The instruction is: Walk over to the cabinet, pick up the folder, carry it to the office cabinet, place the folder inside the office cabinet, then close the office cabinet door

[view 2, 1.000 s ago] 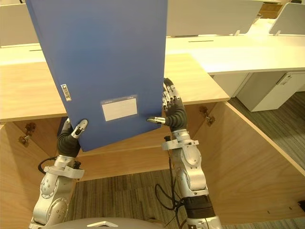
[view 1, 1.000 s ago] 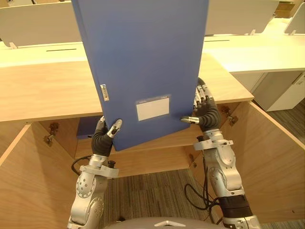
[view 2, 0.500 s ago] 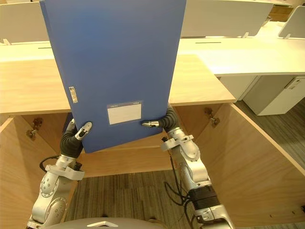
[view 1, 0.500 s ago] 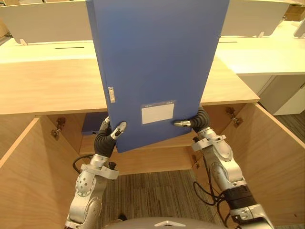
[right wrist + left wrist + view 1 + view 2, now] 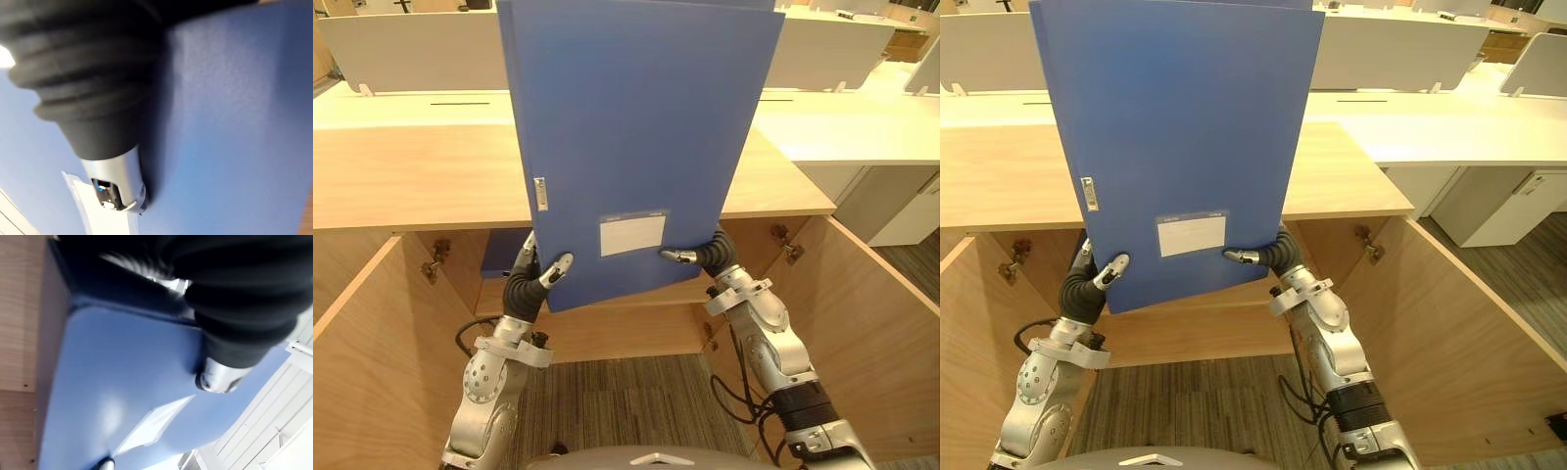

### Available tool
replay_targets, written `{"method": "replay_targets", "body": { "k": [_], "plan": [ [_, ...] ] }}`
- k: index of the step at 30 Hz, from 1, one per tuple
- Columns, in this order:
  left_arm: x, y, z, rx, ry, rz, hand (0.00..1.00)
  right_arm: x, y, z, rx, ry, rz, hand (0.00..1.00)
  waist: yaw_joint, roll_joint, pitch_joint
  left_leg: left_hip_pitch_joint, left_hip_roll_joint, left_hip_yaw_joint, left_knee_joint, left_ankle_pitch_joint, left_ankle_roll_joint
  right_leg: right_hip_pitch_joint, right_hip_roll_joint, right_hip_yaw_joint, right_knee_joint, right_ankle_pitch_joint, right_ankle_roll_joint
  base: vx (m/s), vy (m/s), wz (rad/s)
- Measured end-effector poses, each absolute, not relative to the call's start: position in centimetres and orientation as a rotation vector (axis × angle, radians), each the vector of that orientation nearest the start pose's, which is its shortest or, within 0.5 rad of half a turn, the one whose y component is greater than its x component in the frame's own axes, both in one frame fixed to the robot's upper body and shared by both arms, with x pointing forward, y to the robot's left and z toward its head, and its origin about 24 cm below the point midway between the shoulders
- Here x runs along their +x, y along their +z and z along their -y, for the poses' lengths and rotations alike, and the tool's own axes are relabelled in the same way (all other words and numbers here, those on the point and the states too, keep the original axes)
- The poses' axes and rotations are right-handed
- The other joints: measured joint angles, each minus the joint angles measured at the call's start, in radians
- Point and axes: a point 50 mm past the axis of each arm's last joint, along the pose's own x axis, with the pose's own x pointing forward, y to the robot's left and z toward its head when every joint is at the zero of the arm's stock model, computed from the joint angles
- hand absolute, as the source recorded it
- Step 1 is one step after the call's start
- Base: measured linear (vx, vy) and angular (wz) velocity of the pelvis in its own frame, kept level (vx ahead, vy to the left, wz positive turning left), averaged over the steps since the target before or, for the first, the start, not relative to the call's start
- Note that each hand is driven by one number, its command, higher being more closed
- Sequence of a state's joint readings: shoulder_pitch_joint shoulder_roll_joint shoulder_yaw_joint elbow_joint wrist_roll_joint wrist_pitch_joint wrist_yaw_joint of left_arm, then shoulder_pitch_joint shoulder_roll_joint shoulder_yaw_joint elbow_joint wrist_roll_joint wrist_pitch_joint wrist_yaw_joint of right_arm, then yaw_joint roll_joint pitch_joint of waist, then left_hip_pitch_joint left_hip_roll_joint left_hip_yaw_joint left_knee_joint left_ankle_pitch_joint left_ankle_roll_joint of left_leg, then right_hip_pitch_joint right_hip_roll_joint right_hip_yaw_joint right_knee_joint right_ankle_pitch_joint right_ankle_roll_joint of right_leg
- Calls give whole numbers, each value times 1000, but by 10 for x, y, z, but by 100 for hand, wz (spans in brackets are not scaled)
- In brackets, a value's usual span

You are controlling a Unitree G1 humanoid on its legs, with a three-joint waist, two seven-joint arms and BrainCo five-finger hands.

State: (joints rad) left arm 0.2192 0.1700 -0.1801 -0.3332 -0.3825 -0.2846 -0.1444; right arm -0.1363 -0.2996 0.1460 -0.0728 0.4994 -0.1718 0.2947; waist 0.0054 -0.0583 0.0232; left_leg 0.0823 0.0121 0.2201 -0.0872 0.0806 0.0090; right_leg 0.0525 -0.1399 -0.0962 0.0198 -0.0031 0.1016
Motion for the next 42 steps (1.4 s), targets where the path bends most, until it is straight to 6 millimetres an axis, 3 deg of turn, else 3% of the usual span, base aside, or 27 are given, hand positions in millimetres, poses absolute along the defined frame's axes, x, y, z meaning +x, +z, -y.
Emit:
{"method": "replay_targets", "body": {
  "k": [10,16,19,23,31,34,37,42],
  "plan": [
    [204,103,-161,-71,58,442,0,259,125,130,283,359,462,100,0,0,-14,-2,0,-2,0,-2,-3,3,0,-1,-5,7,-3,0,0,0],
    [199,102,-189,-2,319,450,0,253,125,131,292,301,483,100,-1,3,-15,2,0,-7,0,-4,-6,9,0,-7,-5,4,-1,0,0,1],
    [192,88,-212,14,468,382,0,248,123,140,298,250,486,100,-1,5,-16,2,0,-23,0,-6,-9,18,-1,-23,-6,-3,3,1,-1,13],
    [175,47,-231,43,569,167,0,240,126,144,286,235,505,100,1,7,-18,-2,1,-28,0,-7,-10,17,0,-27,-6,-8,5,2,-1,4],
    [145,-34,-228,26,549,-260,0,233,110,141,217,236,432,100,11,5,-20,-18,1,-30,-1,-7,-11,4,0,-30,-9,-8,5,0,0,0],
    [135,-56,-225,18,528,-374,0,231,107,140,184,240,414,100,14,3,-22,-27,1,-30,-1,-7,-11,-4,0,-31,-9,-8,5,0,0,0],
    [117,-86,-222,16,511,-541,0,230,102,135,134,270,384,100,15,1,-26,-30,1,-30,-1,-7,-10,-9,0,-30,-8,-7,3,0,0,0],
    [65,-139,-226,33,507,-906,0,228,79,116,41,372,278,100,19,-6,-33,-38,6,-31,0,-4,-7,-14,7,-30,-15,-2,-4,0,0,0]
  ]
}}
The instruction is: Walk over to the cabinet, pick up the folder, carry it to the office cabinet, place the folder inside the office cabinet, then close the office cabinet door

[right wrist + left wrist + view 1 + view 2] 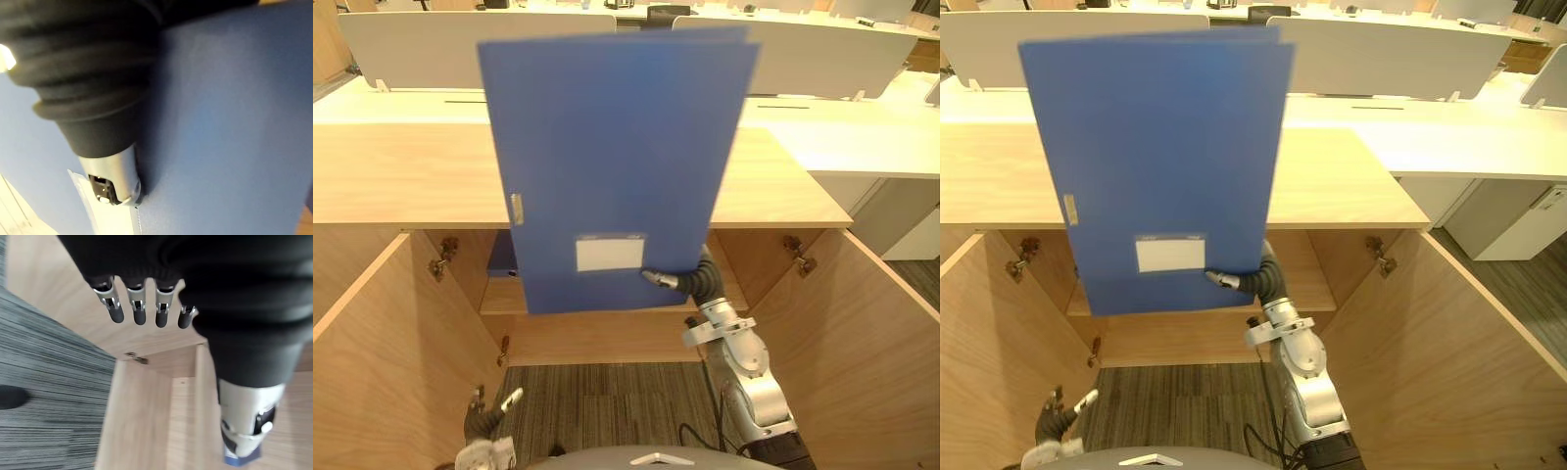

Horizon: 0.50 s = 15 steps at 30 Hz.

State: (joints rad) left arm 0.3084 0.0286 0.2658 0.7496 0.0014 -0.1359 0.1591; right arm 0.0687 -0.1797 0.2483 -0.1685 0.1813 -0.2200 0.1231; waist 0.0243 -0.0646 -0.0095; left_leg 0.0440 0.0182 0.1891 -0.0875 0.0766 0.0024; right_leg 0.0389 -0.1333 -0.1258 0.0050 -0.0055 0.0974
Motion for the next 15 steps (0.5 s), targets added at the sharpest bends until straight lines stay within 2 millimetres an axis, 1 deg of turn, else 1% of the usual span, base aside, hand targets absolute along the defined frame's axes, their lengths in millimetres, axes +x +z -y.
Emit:
{"method": "replay_targets", "body": {
  "k": [1,3,4,5,7,9,10,11,12,13,14,15],
  "plan": [
    [60,-142,-227,32,513,-939,0,228,76,114,30,385,265,100,1,-4,-1,-1,0,0,0,0,0,0,0,0,-1,1,0,0,0,0],
    [45,-150,-230,43,515,-1023,0,226,65,109,-51,436,219,100,7,0,8,-7,-1,-2,0,-3,-4,-3,0,-1,-6,5,-2,0,0,0],
    [44,-151,-231,47,514,-1033,0,227,63,107,-64,449,214,100,7,0,12,-8,-1,-2,0,-3,-4,-3,0,0,-7,6,-2,-31,15,-1],
    [40,-153,-232,54,512,-1059,0,229,60,100,-114,500,205,100,7,0,29,-15,-1,-1,0,-2,-4,-9,0,2,-10,11,-5,-53,18,-3],
    [41,-154,-233,55,502,-1068,0,233,60,93,-189,565,212,100,9,3,55,-38,-2,-4,0,-1,-4,-35,1,10,-12,16,-9,-83,22,-7],
    [46,-153,-233,53,493,-1054,0,237,67,85,-264,627,249,100,13,8,95,-69,1,-4,1,10,-7,-77,1,25,-1,24,-18,-91,27,-11],
    [56,-152,-233,55,481,-1033,0,240,72,80,-305,659,281,100,16,13,130,-92,0,-4,7,15,-6,-109,2,33,14,27,-21,-73,30,-4],
    [70,-150,-233,61,463,-1001,0,244,79,76,-341,677,315,100,16,8,164,-132,1,-8,22,24,-3,-144,2,32,36,29,-24,-66,26,5],
    [79,-148,-233,67,453,-979,0,247,83,75,-355,681,331,100,13,10,187,-168,2,-17,59,16,0,-163,1,30,50,31,-26,-85,8,15],
    [102,-143,-234,78,431,-923,0,254,93,73,-394,690,377,100,15,19,242,-271,12,-25,178,-22,0,-224,2,29,81,39,-21,-112,0,13],
    [114,-140,-234,76,427,-893,0,259,99,72,-427,699,401,100,15,32,277,-328,23,-29,248,-44,4,-255,7,28,100,40,-21,-125,-6,5],
    [122,-138,-233,75,424,-874,0,263,103,71,-451,703,416,100,16,42,301,-361,32,-33,289,-57,8,-274,12,28,114,40,-21,-141,-4,-1]
  ]
}}
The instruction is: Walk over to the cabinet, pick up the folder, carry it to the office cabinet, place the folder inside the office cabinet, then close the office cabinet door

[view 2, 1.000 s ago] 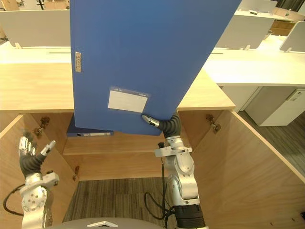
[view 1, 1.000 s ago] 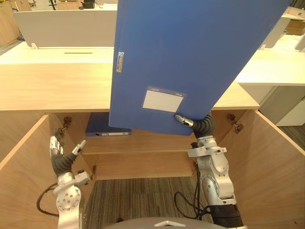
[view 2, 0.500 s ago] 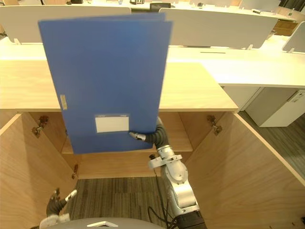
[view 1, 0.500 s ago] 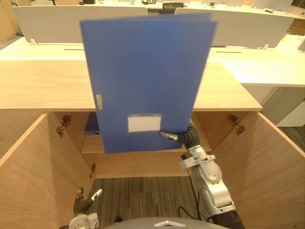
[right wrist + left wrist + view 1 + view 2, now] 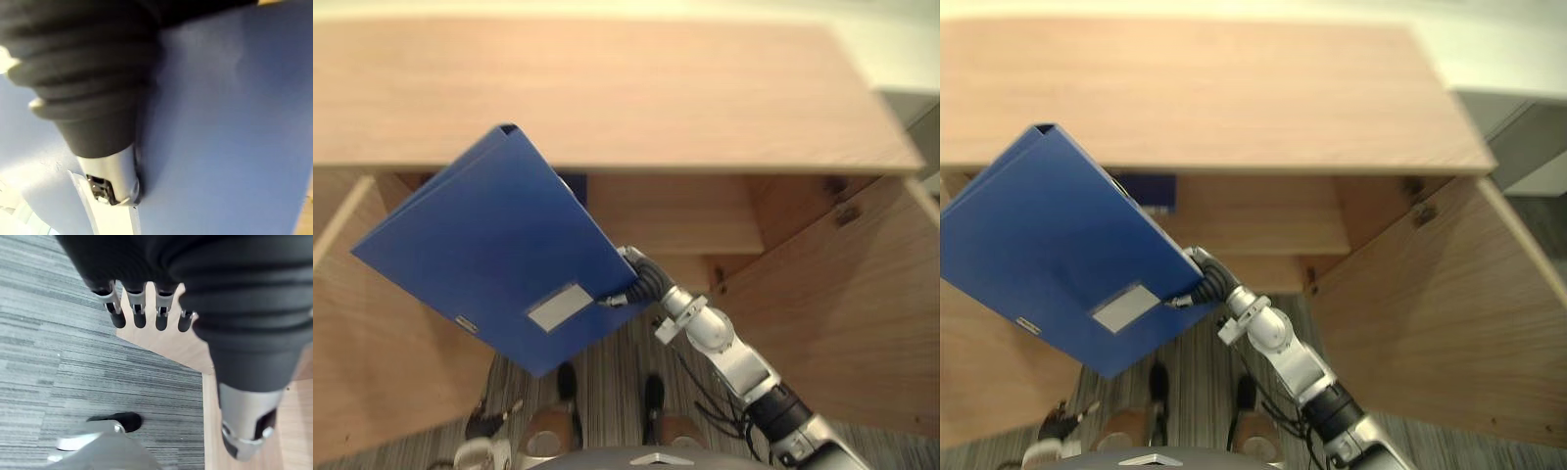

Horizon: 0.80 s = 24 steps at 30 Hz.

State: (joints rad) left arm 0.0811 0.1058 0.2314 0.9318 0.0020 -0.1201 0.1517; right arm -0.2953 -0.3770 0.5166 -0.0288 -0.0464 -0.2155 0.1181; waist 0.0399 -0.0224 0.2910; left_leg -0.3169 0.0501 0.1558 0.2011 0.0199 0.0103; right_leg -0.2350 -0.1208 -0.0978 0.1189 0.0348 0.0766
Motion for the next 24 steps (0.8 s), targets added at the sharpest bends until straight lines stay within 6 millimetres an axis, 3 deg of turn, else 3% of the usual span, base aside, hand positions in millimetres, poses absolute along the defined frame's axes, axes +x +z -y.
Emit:
{"method": "replay_targets", "body": {
  "k": [2,6,9,13,19,24],
  "plan": [
    [142,-130,-234,78,423,-817,0,271,113,72,-503,692,454,100,0,24,54,-109,25,-19,109,-33,-1,-88,16,-5,66,-6,3,-165,-12,-1],
    [172,-116,-231,72,406,-717,0,278,123,78,-569,635,502,100,3,25,140,-254,44,-34,219,-61,-6,-256,15,-6,239,-64,-3,-144,-10,3],
    [195,-101,-222,59,385,-625,0,279,127,81,-569,609,513,100,10,27,161,-371,50,-37,305,-85,-7,-397,1,1,377,-127,-15,-140,-17,3],
    [221,-77,-220,37,407,-483,0,280,144,90,-498,503,577,100,19,29,190,-492,72,-39,385,-103,-2,-520,1,0,472,-158,-18,-130,-30,-1],
    [252,-42,-217,-21,433,-308,0,292,183,131,-131,200,656,100,34,29,227,-664,85,-50,494,-116,-5,-701,-11,-3,620,-197,-26,-48,-36,4],
    [270,-18,-211,-71,434,-196,0,303,191,153,151,95,639,100,43,27,239,-737,89,-58,529,-120,-5,-776,-14,-2,667,-208,-33,-6,-8,1]
  ]
}}
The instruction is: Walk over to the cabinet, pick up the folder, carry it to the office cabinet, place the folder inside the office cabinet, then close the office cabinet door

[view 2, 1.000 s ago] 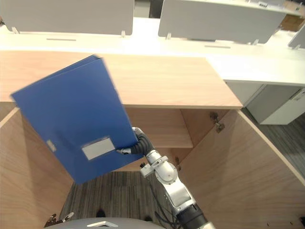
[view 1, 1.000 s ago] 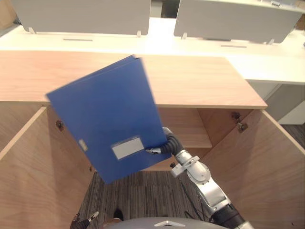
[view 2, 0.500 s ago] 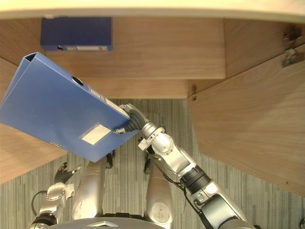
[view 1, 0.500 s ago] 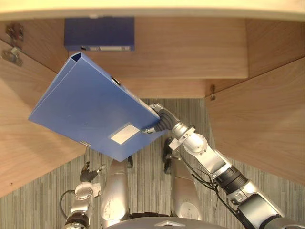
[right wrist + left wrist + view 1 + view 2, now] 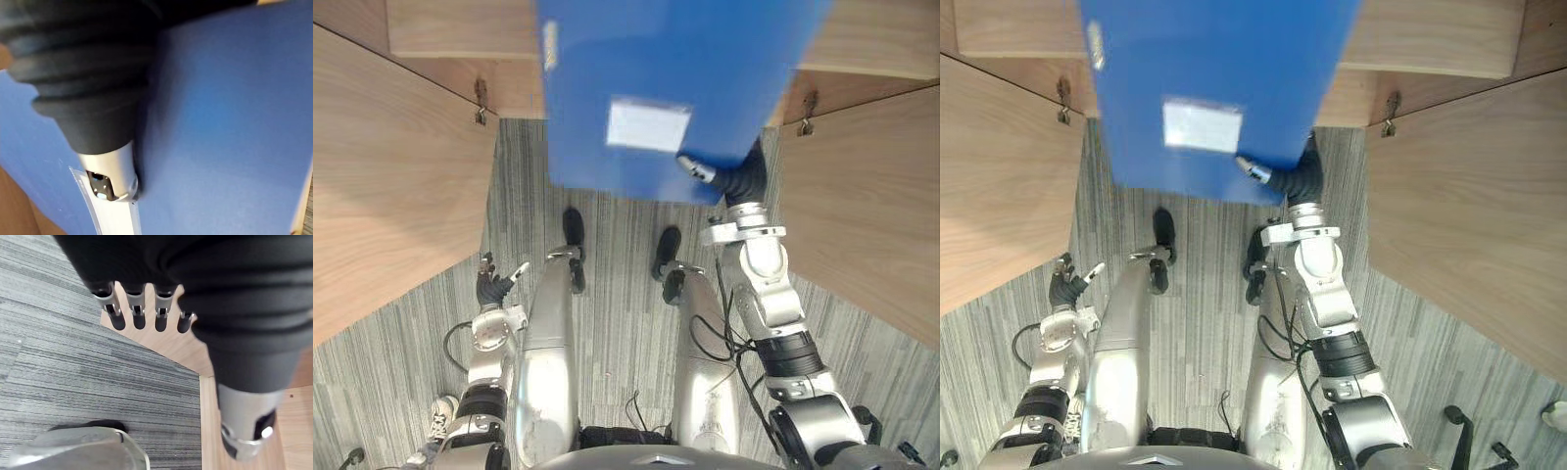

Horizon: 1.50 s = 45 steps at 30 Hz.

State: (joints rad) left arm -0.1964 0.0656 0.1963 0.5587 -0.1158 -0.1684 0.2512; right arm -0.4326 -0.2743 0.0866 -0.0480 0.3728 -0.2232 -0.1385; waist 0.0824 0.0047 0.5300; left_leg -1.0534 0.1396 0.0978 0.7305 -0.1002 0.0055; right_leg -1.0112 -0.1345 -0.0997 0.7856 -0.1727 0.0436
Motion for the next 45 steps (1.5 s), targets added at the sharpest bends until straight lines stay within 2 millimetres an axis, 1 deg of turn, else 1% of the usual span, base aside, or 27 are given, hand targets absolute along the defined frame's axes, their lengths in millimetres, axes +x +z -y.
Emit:
{"method": "replay_targets", "body": {
  "k": [1,3,5,9,12,17,23,28,33,34,35,40,45],
  "plan": [
    [273,-14,-210,-83,439,-175,0,307,191,158,227,70,630,100,0,0,0,-14,3,-1,15,-2,4,-12,0,0,13,-3,-1,25,-16,-3],
    [276,-9,-205,-95,427,-152,0,309,193,164,316,44,633,100,0,0,0,-27,5,-3,23,-4,3,-26,0,0,22,-8,-2,0,0,0],
    [278,-7,-200,-112,423,-144,0,309,198,170,387,30,649,100,2,0,0,-35,5,-3,23,-6,0,-36,0,0,25,-10,-3,0,0,0],
    [278,-7,-199,-123,425,-146,0,321,207,180,498,-9,658,100,-1,0,0,-35,7,-6,20,-8,-6,-37,1,-5,26,-13,-8,0,0,0],
    [278,-7,-199,-137,430,-147,0,332,213,182,601,-38,636,100,0,0,0,-37,10,-8,19,-7,-6,-37,3,-8,23,-13,-9,1,-10,0],
    [279,-7,-200,-165,455,-157,0,343,224,181,727,-68,611,100,0,0,0,-46,10,-18,18,0,1,-35,3,-20,17,-11,-10,4,-8,2],
    [278,-9,-198,-175,469,-166,0,356,233,180,815,-101,571,100,-1,0,0,-44,10,-25,10,7,-1,-25,3,-31,4,-6,-10,0,0,0],
    [277,-16,-197,-171,469,-205,0,360,242,186,904,-147,573,100,2,-1,-1,7,9,-19,-56,27,-4,34,2,-51,-63,20,-13,-10,-9,7],
    [277,-17,-196,-191,474,-213,0,363,270,186,994,-137,617,100,3,-1,-3,27,-3,-15,-121,57,0,52,-3,-61,-112,41,-13,2,-2,6],
    [277,-17,-195,-191,473,-213,0,363,272,187,1001,-138,618,100,3,-1,-3,27,-5,-15,-126,61,-2,52,-4,-63,-112,41,-13,20,-5,12],
    [277,-17,-195,-191,475,-213,0,366,274,187,1010,-150,611,100,3,-1,-3,28,-7,-15,-132,69,4,54,-6,-68,-113,41,-13,23,-7,12],
    [281,-14,-189,-205,469,-206,0,372,277,192,1054,-191,583,100,3,0,-5,45,-16,-18,-162,82,3,72,-11,-79,-132,41,-14,25,-6,8],
    [284,-12,-184,-209,457,-200,0,372,297,199,1042,-187,626,100,0,0,-9,46,-19,-18,-176,85,3,72,-14,-82,-142,42,-14,8,1,1]
  ]
}}
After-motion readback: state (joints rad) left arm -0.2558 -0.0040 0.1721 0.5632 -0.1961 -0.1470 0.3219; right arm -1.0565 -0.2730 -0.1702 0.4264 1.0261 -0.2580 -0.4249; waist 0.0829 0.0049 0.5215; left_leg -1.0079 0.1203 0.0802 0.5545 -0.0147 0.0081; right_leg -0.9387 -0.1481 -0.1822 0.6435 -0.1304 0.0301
